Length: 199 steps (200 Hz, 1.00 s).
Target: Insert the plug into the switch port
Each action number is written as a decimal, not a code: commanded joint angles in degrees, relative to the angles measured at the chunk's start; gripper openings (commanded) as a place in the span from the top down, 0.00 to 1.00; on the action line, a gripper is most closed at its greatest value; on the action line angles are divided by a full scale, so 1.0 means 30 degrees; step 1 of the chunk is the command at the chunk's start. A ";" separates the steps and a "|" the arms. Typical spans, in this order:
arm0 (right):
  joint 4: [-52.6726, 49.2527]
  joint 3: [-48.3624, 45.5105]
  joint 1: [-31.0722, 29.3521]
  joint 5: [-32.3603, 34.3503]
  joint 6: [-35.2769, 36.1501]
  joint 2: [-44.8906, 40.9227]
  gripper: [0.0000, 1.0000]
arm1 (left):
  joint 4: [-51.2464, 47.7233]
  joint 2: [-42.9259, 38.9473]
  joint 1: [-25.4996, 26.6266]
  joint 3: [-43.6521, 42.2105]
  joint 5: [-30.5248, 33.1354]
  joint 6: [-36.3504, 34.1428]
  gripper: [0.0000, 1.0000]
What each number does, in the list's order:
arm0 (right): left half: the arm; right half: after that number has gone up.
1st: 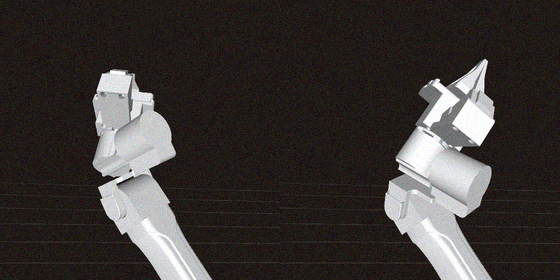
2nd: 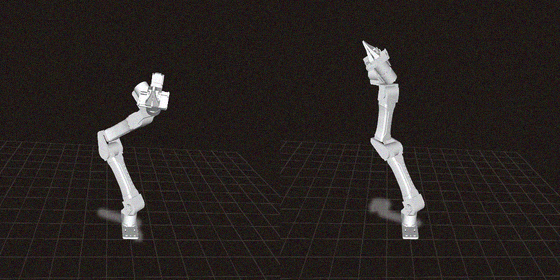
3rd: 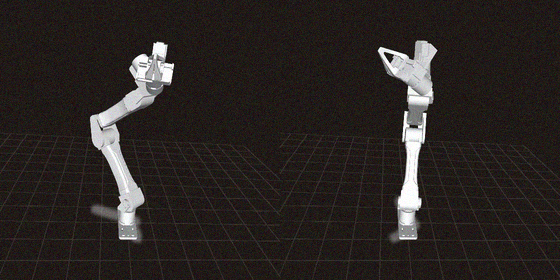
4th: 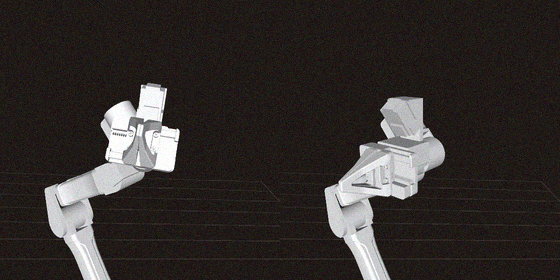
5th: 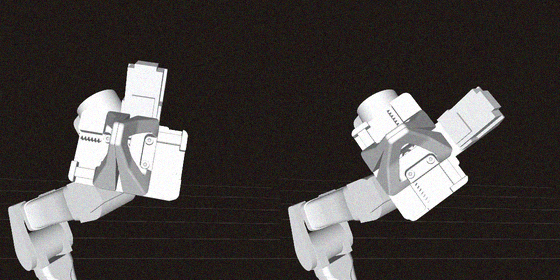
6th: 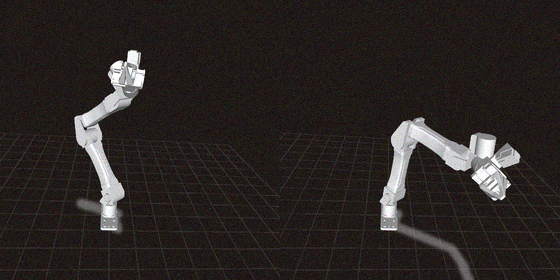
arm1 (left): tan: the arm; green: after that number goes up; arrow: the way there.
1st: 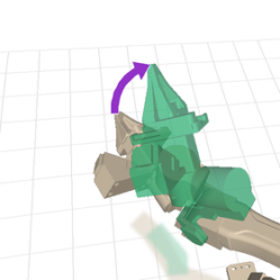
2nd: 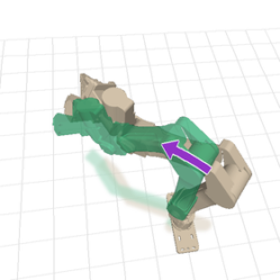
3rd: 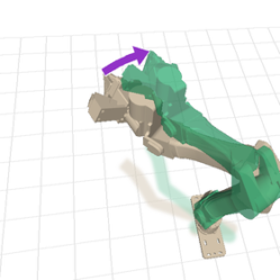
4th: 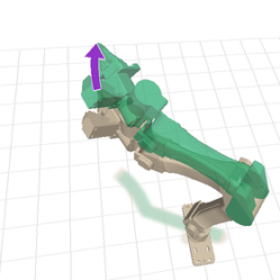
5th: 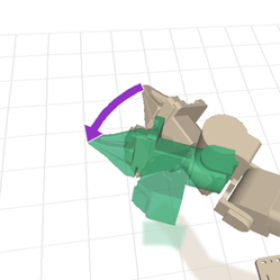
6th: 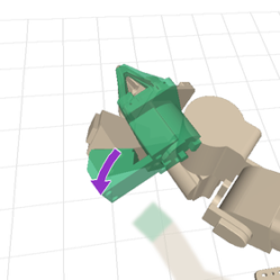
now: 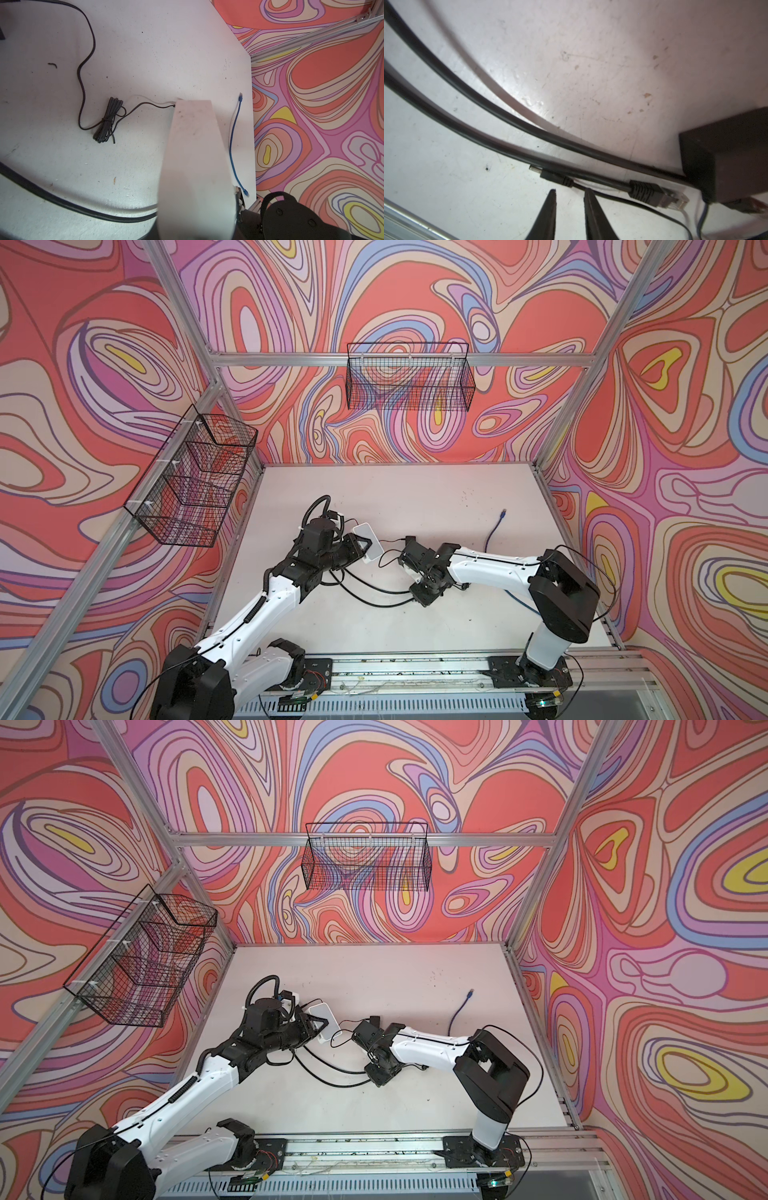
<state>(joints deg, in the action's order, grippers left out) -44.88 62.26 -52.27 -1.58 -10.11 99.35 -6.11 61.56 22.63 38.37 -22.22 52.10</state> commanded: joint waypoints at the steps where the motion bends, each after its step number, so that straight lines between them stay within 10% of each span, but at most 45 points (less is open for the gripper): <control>1: 0.0388 0.0019 -0.0411 -0.0201 0.0001 0.0444 0.75 | -0.0308 -0.0444 -0.0107 0.0657 0.0274 -0.0212 0.91; 199: 0.0578 0.1454 -0.0543 0.3167 0.0315 0.1448 0.80 | -0.0309 -0.0488 -0.0293 0.0540 0.0149 -0.0285 0.91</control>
<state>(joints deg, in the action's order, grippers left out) -44.69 65.69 -53.71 4.78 -9.04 104.47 -7.46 61.21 22.04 38.48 -22.04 52.07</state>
